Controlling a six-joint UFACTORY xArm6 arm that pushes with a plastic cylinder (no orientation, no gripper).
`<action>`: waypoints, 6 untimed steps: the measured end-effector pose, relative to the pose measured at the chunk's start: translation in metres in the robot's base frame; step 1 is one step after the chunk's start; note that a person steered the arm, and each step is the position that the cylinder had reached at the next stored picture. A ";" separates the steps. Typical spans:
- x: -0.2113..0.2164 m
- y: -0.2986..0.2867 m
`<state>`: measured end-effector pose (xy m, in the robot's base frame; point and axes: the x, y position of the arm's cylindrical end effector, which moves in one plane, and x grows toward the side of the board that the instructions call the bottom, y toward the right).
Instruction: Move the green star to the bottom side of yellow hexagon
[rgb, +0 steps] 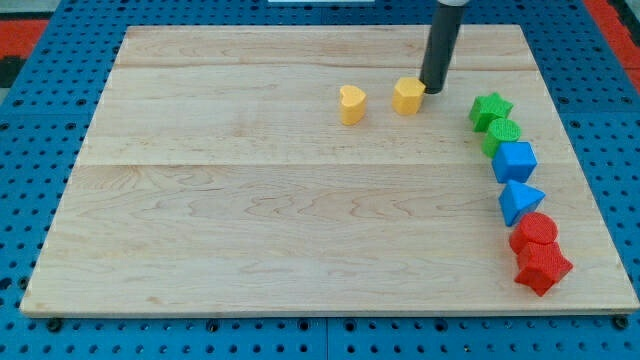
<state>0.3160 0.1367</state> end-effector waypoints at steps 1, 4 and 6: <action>0.001 0.095; 0.048 0.035; 0.039 0.098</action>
